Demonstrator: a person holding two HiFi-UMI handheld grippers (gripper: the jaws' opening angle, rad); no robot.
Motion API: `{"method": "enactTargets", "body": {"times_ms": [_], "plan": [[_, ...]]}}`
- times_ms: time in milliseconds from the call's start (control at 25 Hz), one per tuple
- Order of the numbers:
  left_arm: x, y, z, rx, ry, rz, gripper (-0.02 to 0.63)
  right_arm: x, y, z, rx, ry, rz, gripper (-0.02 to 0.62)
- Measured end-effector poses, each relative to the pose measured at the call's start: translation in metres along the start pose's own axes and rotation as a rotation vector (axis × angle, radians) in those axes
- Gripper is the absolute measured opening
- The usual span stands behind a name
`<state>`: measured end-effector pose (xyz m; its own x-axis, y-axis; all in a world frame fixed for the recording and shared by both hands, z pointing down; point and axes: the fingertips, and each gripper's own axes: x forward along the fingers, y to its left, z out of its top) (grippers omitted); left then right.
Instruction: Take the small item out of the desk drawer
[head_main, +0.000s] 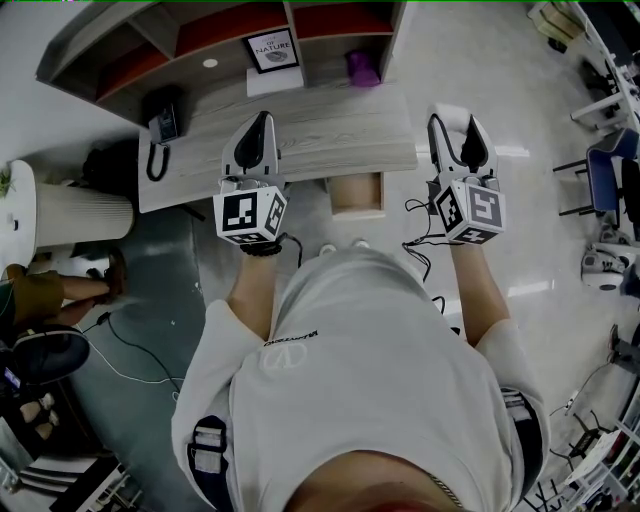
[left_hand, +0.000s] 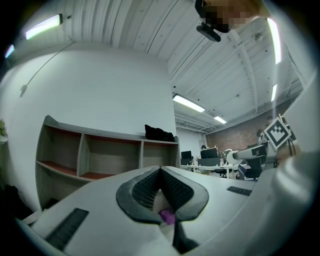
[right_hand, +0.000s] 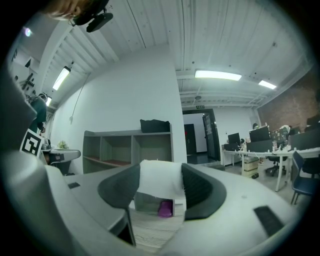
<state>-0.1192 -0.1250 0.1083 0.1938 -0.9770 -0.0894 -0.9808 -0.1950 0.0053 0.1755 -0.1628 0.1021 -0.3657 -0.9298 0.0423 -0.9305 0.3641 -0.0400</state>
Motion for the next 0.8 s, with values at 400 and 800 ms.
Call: {"method": "enactTargets", "body": {"times_ms": [400, 800], "plan": [[0.0012, 0.0005, 0.0002, 0.000, -0.005, 0.011, -0.002, -0.0005, -0.0073, -0.0003, -0.011, 0.001, -0.012, 0.255], [0.0052, 0.0018, -0.0004, -0.010, -0.006, 0.002, -0.002, 0.0030, -0.0033, -0.0044, -0.010, 0.010, -0.016, 0.255]]}}
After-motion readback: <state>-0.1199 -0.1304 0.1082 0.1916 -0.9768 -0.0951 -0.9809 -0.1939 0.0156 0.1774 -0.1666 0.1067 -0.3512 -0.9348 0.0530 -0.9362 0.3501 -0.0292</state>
